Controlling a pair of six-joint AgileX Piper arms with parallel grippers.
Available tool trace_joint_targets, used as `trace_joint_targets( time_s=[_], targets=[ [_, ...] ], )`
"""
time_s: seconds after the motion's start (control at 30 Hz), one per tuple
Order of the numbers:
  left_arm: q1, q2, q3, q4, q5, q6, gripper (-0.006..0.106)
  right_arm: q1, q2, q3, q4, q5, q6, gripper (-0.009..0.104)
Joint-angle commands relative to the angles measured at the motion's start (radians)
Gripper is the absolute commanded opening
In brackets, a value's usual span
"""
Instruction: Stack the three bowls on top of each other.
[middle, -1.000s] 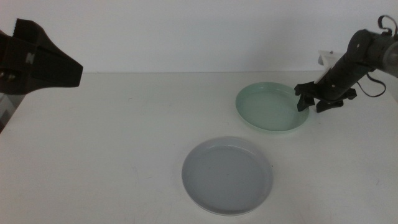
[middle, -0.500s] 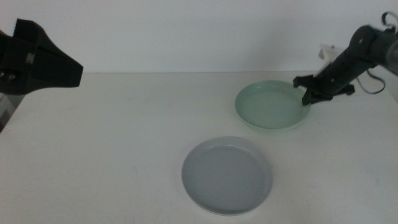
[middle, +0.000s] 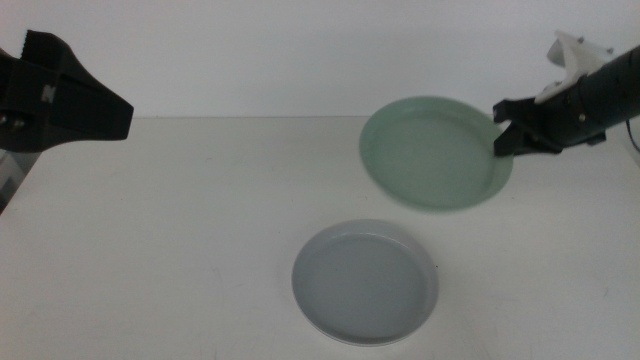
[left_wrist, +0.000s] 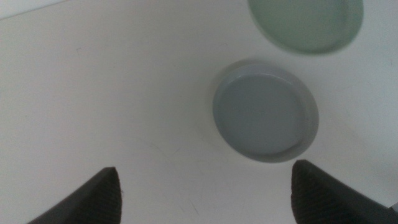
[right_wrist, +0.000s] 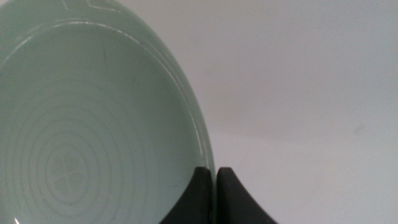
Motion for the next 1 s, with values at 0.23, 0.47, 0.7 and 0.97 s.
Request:
trace_joint_targets(
  time_s=[0.23, 0.47, 0.7, 0.97],
  targets=[
    [0.001, -0.009, -0.022, -0.015, -0.048, -0.012, 0.104, 0.204, -0.108, 0.182, 0.054, -0.084, -0.057, -0.001],
    [0.001, -0.009, -0.022, -0.015, -0.048, -0.012, 0.104, 0.28, -0.096, 0.207, 0.006, -0.11, -0.032, -0.001],
    [0.001, -0.009, -0.021, -0.015, -0.048, -0.012, 0.104, 0.28, -0.074, 0.207, -0.038, -0.089, -0.015, -0.001],
    [0.001, -0.009, -0.021, -0.015, -0.048, -0.012, 0.104, 0.28, -0.031, 0.207, -0.034, -0.1, -0.02, -0.001]
  ],
)
